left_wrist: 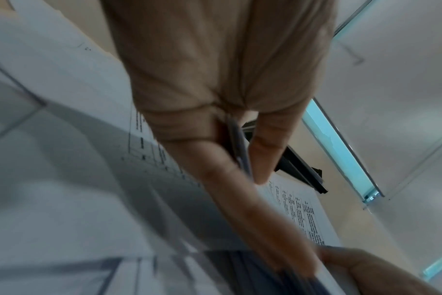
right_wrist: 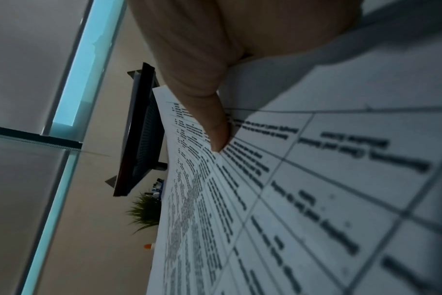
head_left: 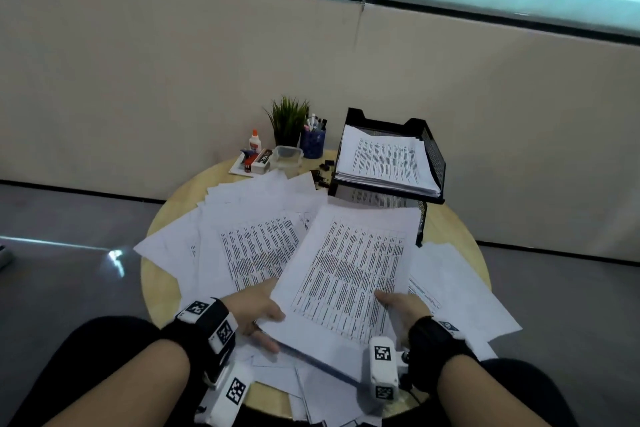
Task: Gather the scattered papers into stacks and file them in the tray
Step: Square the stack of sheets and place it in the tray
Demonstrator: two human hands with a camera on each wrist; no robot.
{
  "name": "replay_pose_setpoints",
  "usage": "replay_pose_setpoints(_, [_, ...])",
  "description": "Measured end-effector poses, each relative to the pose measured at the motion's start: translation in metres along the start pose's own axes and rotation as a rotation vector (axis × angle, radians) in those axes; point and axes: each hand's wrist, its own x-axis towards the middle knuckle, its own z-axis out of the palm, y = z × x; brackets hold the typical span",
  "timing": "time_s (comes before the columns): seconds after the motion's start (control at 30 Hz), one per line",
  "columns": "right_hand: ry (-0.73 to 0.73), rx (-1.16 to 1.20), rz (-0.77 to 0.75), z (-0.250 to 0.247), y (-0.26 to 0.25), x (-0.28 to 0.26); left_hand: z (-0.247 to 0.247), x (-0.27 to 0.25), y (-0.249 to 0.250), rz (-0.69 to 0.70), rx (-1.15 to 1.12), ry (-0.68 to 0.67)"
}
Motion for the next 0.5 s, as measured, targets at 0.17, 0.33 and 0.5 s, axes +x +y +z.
replay_pose_setpoints(0.17, [-0.007, 0.075, -0.026, -0.006, -0.038, 0.005, 0.004, 0.01, 0.023, 0.017, -0.163, 0.022])
replay_pose_setpoints(0.33, [-0.039, 0.039, -0.089, -0.015, -0.073, 0.014, 0.012, 0.035, 0.06, 0.104, -0.162, 0.132])
replay_pose_setpoints(0.5, [-0.197, -0.122, 0.007, -0.029, -0.083, 0.018, 0.017, 0.073, 0.084, 0.161, -0.251, 0.171])
